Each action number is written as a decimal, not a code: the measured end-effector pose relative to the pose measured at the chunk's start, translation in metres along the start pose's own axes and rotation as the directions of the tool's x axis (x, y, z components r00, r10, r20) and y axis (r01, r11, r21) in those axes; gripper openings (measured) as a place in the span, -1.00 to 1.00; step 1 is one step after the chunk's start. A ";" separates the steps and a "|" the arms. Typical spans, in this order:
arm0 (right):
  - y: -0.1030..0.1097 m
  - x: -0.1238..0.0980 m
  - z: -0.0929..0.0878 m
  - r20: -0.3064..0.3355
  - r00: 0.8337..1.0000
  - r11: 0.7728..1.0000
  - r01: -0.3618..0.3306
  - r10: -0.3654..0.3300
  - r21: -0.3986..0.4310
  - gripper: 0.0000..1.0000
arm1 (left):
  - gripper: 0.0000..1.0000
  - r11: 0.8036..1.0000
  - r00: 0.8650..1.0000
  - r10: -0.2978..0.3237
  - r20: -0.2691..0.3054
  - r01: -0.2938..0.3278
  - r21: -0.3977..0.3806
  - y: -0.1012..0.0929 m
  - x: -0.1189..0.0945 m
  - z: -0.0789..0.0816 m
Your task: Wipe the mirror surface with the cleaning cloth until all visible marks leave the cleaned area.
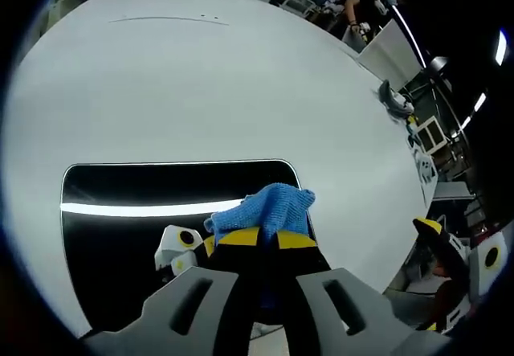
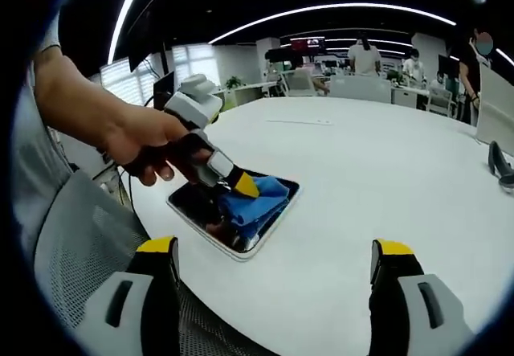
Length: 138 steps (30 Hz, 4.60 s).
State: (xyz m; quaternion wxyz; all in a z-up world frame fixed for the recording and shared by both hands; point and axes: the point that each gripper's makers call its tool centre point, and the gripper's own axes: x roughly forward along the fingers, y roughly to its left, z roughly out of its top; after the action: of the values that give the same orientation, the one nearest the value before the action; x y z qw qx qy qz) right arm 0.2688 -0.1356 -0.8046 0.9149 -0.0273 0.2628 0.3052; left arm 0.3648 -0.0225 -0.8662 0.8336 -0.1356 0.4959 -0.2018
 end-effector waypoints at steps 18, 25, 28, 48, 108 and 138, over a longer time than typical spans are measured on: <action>0.005 0.001 0.001 0.007 1.000 0.999 -0.021 0.021 -0.024 0.97 | -0.95 0.998 1.000 0.028 -0.004 -0.028 -0.054 0.059 -0.032 0.002; 0.005 0.000 0.001 0.003 1.000 1.000 -0.022 0.022 -0.015 0.97 | -0.95 0.998 0.999 0.032 -0.014 -0.033 -0.060 0.077 -0.040 0.003; 0.007 -0.002 0.008 0.044 0.998 0.998 -0.051 0.050 0.022 0.97 | -0.95 0.997 0.999 0.030 -0.016 -0.031 -0.064 0.083 -0.044 0.003; 0.001 0.000 -0.005 -0.028 1.000 1.000 -0.001 0.001 0.012 0.97 | -0.95 0.994 0.999 0.040 -0.022 -0.043 -0.101 0.129 -0.068 0.006; 0.007 -0.004 0.013 0.040 0.999 1.000 0.020 -0.019 -0.018 0.85 | -0.96 0.994 0.999 0.041 -0.034 -0.044 -0.097 0.137 -0.088 -0.021; -0.002 -0.005 0.005 -0.003 0.998 0.998 0.057 -0.057 -0.033 0.93 | -0.95 0.986 0.998 -0.010 -0.058 0.000 -0.167 0.126 -0.102 -0.054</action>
State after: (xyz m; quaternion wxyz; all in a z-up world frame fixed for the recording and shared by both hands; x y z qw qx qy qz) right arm 0.2688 -0.1387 -0.7980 0.9222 -0.0507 0.2587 0.2831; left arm 0.2987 0.1349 -0.8667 0.8040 -0.2003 0.5349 -0.1653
